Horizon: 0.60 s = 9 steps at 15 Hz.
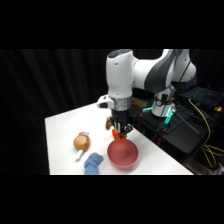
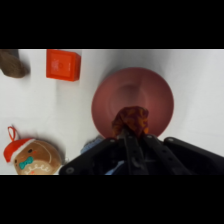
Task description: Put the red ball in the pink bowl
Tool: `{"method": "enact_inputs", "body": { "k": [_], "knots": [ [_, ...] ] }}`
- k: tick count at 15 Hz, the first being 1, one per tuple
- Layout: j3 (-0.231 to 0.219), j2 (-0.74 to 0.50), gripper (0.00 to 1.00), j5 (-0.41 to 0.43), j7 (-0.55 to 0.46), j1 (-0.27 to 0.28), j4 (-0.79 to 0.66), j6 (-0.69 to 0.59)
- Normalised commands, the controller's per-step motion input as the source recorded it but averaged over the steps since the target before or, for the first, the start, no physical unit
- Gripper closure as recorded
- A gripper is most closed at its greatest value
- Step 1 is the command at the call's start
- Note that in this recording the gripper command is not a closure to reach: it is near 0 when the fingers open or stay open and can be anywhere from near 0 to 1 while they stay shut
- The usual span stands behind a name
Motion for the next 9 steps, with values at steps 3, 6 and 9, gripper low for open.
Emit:
{"method": "enact_inputs", "body": {
  "k": [3, 6, 9],
  "knots": [
    [0.052, 0.03, 0.16, -0.054, -0.16, 0.020, -0.17, 0.38],
    [0.036, 0.10, 0.20, -0.057, -0.18, 0.011, -0.11, 0.36],
    [0.009, 0.14, 0.20, -0.078, -0.19, -0.009, -0.05, 0.31]
  ]
}}
